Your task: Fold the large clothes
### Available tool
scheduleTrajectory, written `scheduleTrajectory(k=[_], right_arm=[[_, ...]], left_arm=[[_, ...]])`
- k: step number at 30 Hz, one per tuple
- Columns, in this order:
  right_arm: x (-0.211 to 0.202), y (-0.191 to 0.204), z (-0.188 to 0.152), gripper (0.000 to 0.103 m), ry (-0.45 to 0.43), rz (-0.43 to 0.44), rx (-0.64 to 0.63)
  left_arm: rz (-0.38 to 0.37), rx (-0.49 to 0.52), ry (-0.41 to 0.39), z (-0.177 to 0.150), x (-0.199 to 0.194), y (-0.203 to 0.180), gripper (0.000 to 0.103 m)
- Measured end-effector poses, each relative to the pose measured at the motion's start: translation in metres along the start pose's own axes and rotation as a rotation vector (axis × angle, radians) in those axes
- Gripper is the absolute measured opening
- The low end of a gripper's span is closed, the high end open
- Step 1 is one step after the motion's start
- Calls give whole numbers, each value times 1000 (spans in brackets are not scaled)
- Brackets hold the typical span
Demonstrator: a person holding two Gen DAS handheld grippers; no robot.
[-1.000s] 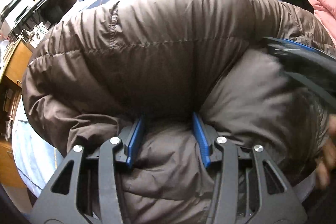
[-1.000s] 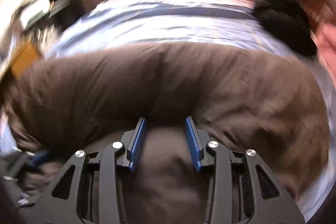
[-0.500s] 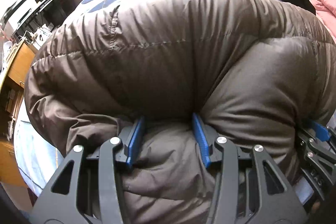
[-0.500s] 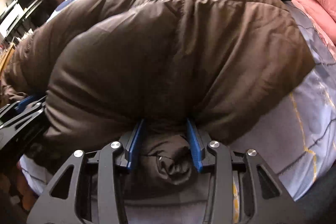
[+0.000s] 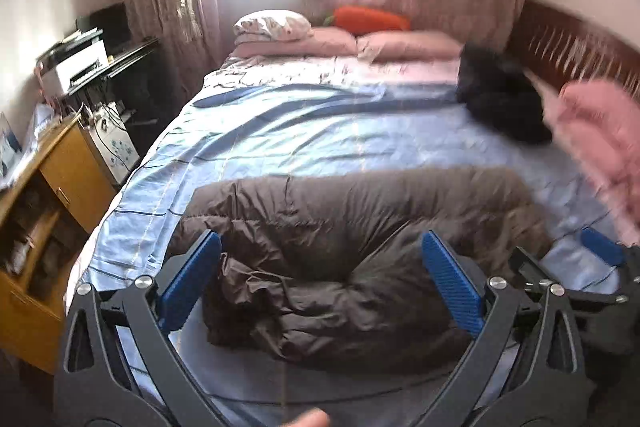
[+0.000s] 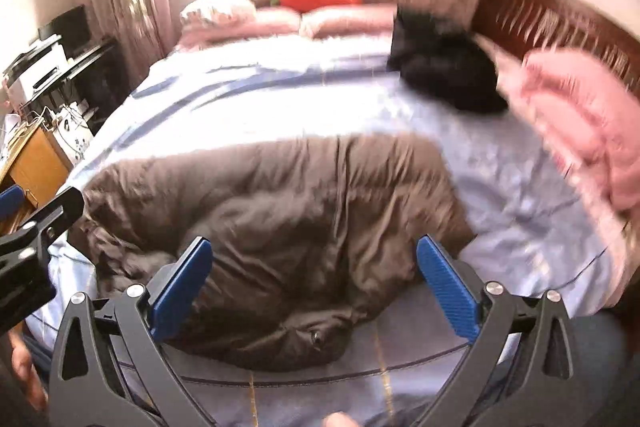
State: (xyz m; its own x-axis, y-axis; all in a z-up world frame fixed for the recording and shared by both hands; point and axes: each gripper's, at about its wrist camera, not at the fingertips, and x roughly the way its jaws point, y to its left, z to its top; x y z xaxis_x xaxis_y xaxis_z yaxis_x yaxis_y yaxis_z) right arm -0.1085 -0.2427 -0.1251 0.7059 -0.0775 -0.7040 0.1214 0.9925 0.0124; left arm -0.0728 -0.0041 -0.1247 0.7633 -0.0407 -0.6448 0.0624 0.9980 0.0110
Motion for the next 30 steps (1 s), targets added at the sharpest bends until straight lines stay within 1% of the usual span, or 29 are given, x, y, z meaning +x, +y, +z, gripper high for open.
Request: scheduleTrajectory(k=[2,3,5,7,10,13,19,30], right_arm=[[-22,4,9,102,-32,-37,-21],[-26,2,14,102,-35,-49,-27],[-40,4,16,102,-30,-38,-35],[-48,6,15,102,-16,-17,-43],[-56,12,11,102,-3,-7,-58],[-68,15,10,102,-16,-4,-58],[-89,18,10,102,-50,0,-61],[-100,27,7,102,-61,6,-71]], left_arm=[[-6,-23,-25,8,-21,2,101],[-17,-29,-50,10,-35,2,101],[-12,-23,-88,15,-52,2,101],[10,-5,-127,20,-73,-2,101],[-5,0,-162,28,-94,-4,101],[-9,-11,-185,29,-109,-4,101],[-15,-15,-182,27,-118,-6,101],[-15,-11,-187,24,-122,-16,101]])
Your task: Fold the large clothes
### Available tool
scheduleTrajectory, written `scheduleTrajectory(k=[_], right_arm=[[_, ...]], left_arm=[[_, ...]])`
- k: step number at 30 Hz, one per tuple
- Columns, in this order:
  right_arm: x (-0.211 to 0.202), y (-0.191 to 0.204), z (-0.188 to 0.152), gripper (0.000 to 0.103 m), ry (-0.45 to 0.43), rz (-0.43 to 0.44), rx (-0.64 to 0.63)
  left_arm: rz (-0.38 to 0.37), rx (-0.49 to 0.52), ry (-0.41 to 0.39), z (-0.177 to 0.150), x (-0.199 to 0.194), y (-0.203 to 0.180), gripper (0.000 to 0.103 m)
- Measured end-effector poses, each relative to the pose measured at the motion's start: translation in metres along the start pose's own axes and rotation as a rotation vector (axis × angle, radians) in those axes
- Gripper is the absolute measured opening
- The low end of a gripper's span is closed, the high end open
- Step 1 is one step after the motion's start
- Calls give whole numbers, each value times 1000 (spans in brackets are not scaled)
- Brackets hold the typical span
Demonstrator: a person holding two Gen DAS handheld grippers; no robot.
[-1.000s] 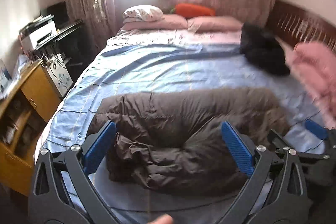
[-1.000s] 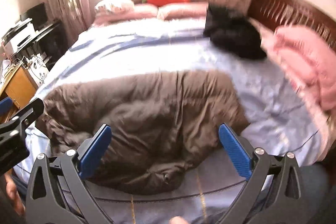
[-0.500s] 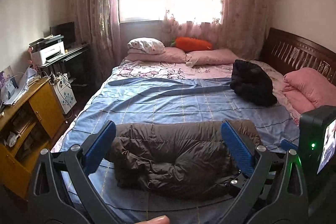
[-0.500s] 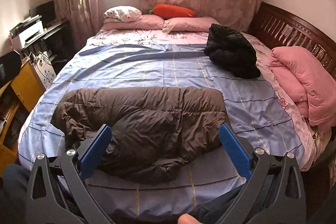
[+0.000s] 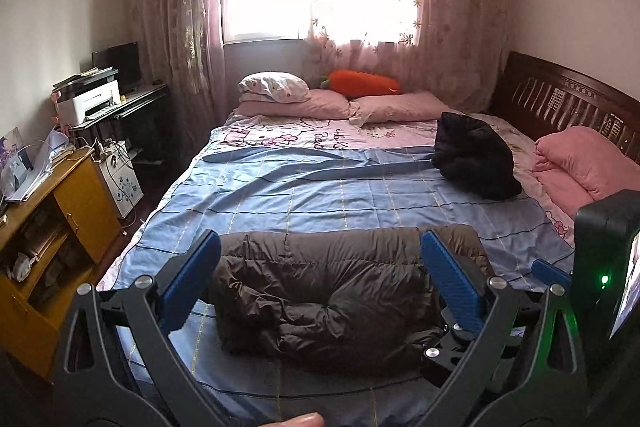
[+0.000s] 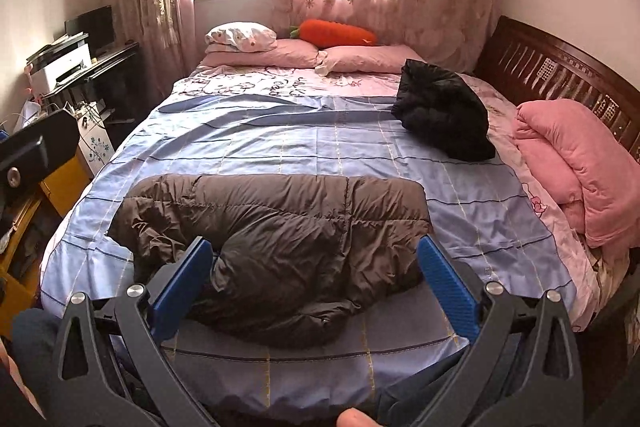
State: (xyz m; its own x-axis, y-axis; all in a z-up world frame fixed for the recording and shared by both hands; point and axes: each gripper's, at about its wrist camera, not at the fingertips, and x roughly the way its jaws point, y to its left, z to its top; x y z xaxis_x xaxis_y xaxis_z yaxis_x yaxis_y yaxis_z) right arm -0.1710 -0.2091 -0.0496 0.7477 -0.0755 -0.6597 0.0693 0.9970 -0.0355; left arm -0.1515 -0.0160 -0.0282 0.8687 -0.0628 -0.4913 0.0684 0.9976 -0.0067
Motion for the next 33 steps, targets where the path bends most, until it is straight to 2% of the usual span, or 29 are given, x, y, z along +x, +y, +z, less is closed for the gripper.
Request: scheduleTrajectory(k=[33], right_arm=[[-5,12,-3,102,3,-3,8]], left_arm=[[-5,6,15,-4,0,-5,101]])
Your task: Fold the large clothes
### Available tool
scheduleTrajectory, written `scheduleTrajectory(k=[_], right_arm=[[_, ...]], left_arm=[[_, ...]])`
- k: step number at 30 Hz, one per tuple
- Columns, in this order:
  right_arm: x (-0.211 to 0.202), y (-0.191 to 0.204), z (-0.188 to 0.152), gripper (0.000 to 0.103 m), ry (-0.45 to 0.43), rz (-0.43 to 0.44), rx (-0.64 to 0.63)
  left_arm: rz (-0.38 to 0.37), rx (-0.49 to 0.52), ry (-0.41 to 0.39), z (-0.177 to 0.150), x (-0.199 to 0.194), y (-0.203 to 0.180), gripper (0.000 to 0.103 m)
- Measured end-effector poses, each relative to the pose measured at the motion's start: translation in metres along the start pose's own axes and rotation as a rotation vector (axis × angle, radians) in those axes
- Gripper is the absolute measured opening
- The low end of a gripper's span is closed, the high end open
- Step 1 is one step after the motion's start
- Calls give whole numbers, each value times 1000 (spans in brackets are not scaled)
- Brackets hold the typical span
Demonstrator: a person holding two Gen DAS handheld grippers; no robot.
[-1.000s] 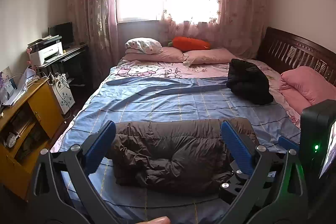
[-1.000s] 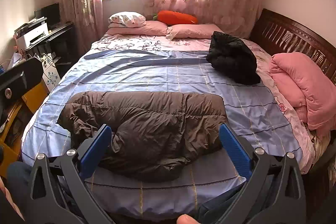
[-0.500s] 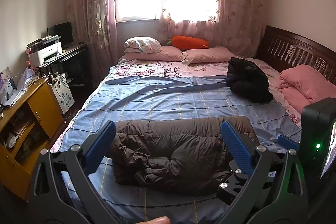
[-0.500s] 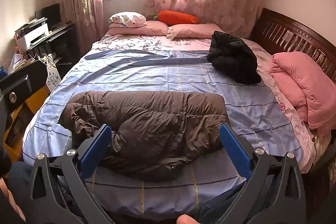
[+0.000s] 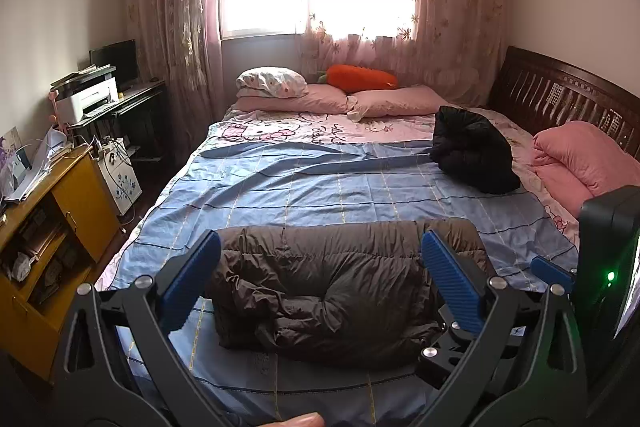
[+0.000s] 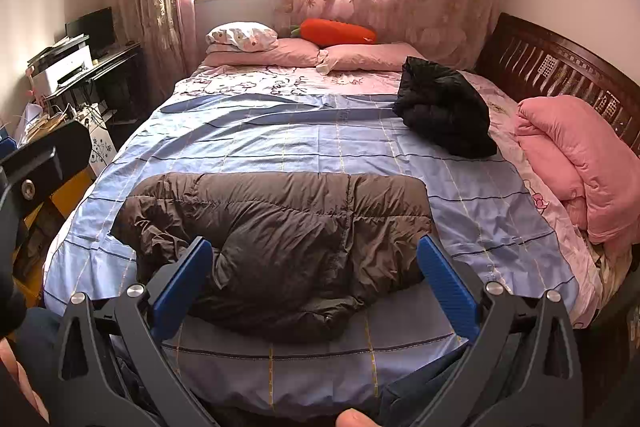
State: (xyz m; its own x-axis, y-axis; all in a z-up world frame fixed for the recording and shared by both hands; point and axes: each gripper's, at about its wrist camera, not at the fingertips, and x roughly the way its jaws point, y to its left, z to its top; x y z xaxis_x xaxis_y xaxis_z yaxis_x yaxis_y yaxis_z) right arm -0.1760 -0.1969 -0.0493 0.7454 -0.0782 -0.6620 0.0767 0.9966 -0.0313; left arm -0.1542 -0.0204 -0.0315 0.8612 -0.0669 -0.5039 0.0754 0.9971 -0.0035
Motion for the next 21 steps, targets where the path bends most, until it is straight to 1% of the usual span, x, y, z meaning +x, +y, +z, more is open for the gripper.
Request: scheduleTrajectory(k=[21], right_arm=[[-2,8,-1,102,1,-8,8]], left_arm=[[1,1,0,0,0,-1,101]])
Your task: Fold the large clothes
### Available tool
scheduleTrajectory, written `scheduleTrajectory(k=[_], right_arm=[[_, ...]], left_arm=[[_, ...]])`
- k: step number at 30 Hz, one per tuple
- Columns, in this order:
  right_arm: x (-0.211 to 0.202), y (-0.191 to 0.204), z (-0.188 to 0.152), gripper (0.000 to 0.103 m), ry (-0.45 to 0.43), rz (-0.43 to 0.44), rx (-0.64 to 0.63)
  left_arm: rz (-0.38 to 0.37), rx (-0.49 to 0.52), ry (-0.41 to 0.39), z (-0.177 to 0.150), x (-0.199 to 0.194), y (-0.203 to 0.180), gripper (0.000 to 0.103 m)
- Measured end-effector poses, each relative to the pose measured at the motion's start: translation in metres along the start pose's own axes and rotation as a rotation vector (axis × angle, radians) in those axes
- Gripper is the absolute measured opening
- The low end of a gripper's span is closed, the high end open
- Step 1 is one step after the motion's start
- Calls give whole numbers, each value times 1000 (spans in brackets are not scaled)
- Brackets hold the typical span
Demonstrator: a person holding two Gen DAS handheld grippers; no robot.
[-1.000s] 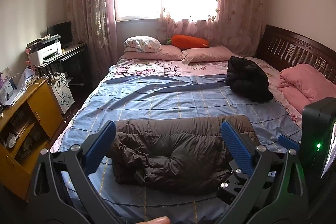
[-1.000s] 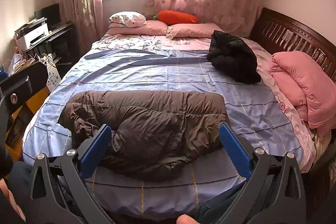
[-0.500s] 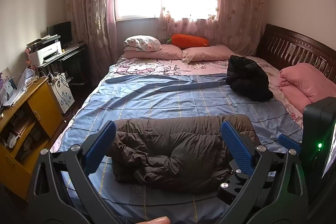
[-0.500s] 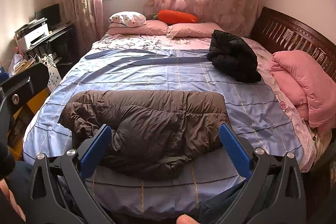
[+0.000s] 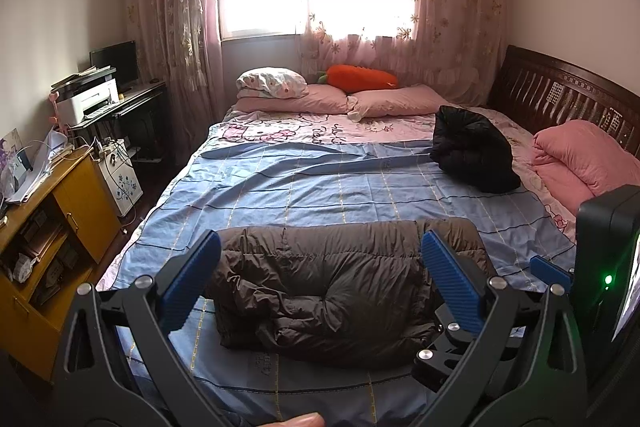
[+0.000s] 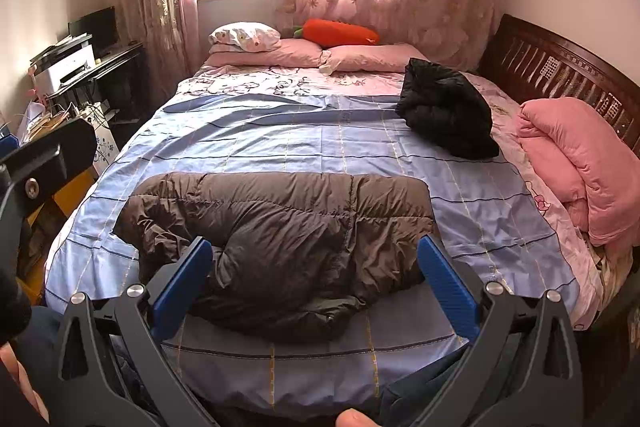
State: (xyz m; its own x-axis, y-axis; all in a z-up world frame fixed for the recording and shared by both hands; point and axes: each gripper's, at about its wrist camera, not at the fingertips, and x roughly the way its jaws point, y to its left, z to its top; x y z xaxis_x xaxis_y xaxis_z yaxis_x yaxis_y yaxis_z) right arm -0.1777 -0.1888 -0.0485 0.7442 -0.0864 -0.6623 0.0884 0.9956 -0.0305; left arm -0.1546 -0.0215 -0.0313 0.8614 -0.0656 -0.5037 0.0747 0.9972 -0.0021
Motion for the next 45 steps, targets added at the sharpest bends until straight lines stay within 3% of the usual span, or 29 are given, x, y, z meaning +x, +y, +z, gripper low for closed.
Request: scheduleTrajectory(k=[45], right_arm=[[2,7,-6,102,14,3,4]], left_arm=[[-24,-28,22,-6,7,10,101]])
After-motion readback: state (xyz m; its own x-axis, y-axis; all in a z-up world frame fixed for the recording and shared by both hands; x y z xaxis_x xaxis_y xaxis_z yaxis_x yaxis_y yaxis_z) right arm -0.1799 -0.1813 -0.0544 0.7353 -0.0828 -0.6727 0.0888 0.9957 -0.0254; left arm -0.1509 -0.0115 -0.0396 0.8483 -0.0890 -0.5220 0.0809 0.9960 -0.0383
